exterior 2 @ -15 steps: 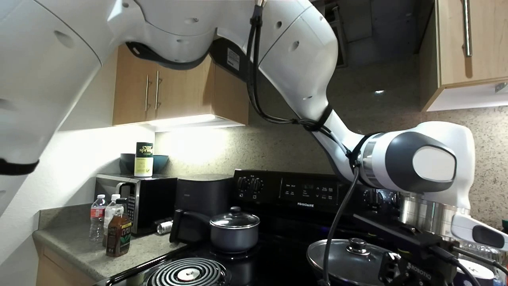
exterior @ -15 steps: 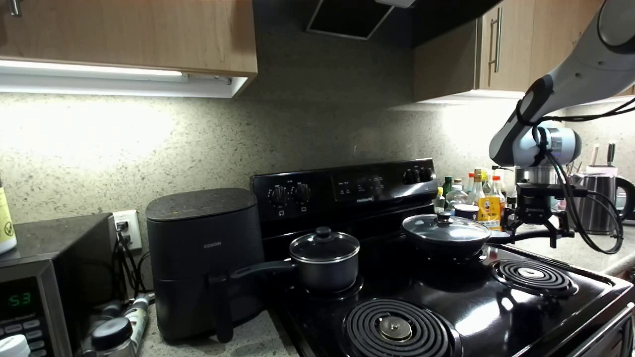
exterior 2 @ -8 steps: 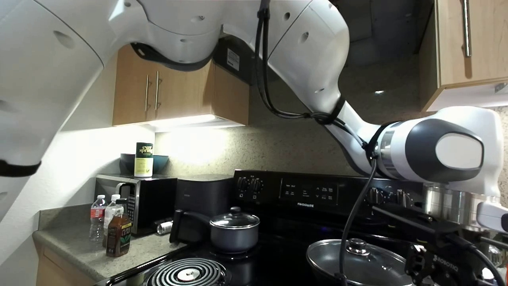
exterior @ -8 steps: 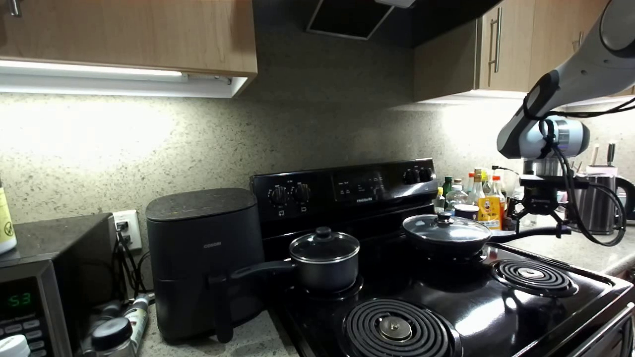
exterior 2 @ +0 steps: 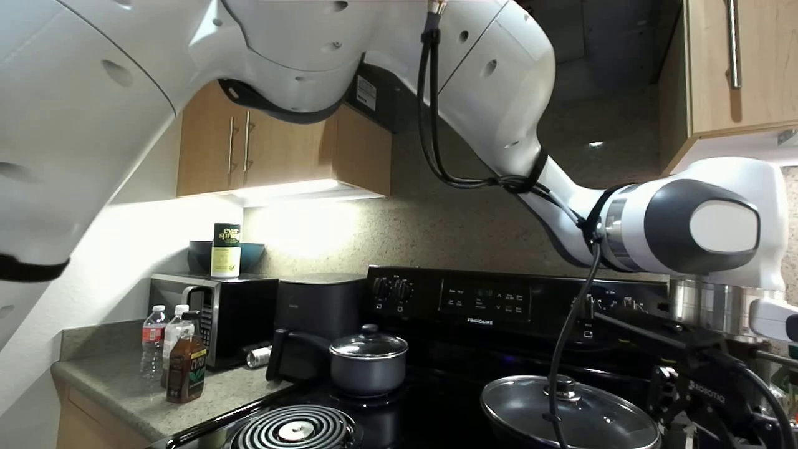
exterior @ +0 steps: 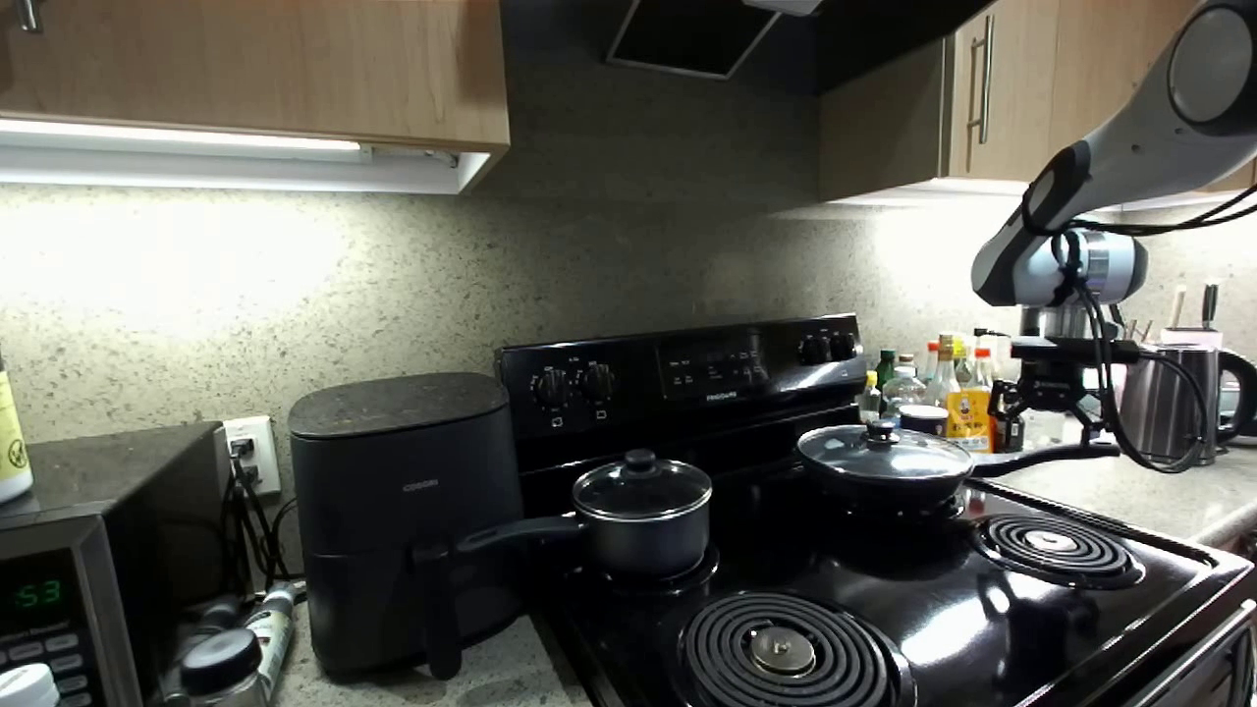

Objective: Move the pan handle to the right

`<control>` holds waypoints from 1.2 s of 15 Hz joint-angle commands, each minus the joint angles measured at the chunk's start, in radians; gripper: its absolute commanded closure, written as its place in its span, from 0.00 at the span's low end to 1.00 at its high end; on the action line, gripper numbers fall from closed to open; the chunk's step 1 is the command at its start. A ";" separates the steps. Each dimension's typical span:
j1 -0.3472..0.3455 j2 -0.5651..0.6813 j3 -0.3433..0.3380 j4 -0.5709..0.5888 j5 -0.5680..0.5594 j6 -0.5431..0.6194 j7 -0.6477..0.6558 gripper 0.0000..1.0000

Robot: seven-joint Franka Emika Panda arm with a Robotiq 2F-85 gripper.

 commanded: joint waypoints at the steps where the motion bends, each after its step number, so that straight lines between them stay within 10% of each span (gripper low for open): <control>1: 0.008 -0.063 0.005 -0.049 -0.001 -0.034 0.002 0.00; 9: 0.038 -0.275 -0.007 -0.286 -0.002 -0.177 -0.032 0.00; 18: 0.070 -0.158 0.012 -0.315 0.031 -0.076 0.005 0.00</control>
